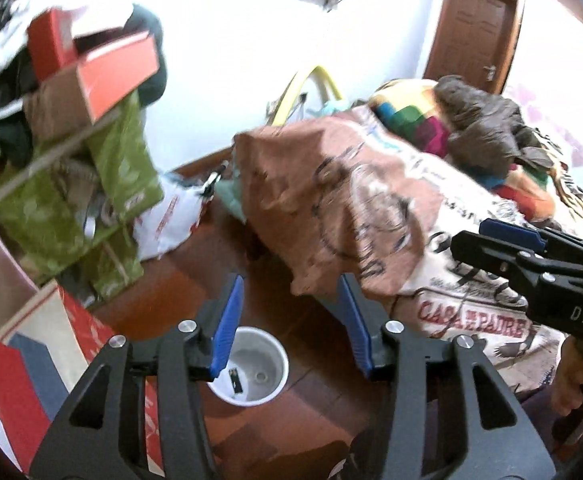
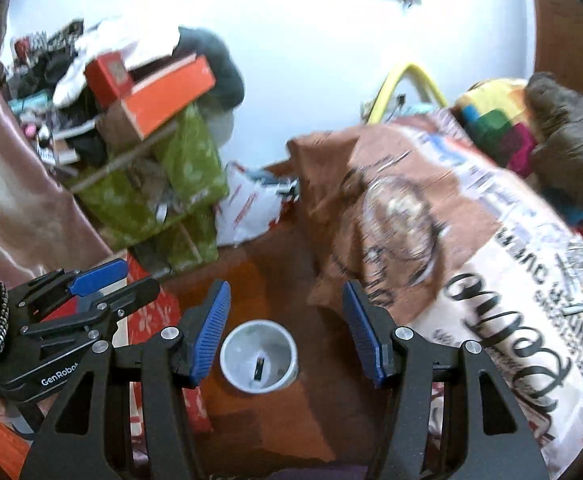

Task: Collect trash
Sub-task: 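Move both open tools back toward the items on the bed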

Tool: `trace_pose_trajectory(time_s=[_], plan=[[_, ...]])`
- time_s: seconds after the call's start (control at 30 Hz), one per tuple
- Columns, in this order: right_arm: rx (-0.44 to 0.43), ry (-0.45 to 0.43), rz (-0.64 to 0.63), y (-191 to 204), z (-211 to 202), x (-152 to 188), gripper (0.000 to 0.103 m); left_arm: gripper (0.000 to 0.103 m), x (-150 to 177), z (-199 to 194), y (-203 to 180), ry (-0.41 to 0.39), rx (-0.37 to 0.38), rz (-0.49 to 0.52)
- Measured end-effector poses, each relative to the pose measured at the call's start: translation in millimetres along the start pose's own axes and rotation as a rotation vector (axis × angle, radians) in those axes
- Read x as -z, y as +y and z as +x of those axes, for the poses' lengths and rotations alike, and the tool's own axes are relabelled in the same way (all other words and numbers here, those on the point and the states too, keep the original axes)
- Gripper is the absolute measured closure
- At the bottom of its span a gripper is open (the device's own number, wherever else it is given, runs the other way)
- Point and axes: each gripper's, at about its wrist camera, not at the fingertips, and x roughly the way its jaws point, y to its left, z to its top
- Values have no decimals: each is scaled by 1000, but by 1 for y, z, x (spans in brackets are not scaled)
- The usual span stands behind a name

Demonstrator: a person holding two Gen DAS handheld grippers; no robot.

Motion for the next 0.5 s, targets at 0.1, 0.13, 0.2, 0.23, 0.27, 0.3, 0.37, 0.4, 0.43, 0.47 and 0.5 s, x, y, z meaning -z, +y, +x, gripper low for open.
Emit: trace_pose_trajectory(time_s=[0.1, 0.13, 0.2, 0.23, 0.27, 0.3, 0.37, 0.4, 0.43, 0.47, 0.5], plan=[[32, -52, 17, -14, -24, -1, 49, 50, -9, -14, -24, -37, 22, 37], [43, -68, 22, -17, -32, -1, 49, 48, -12, -19, -33, -53, 33, 51], [67, -99, 32, -29, -48, -1, 49, 47, -16, -25, -50, -74, 50, 76], [81, -114, 38, -35, -55, 0, 49, 47, -21, -29, -62, -87, 63, 95], [95, -126, 42, -40, -61, 0, 49, 47, -22, -31, -68, -94, 70, 105], [111, -139, 49, -46, -68, 1, 49, 46, -26, -33, -80, -105, 81, 120], [144, -160, 65, -62, -81, 4, 48, 45, -31, -34, -95, -113, 102, 137], [158, -167, 71, -69, -88, 7, 48, 45, -35, -34, -106, -114, 120, 146], [174, -173, 77, -77, -93, 8, 48, 45, -38, -33, -115, -113, 138, 153], [193, -177, 83, -85, -98, 10, 48, 45, -40, -32, -123, -112, 155, 158], [217, -179, 90, -94, -103, 12, 48, 45, -43, -30, -132, -110, 170, 165]])
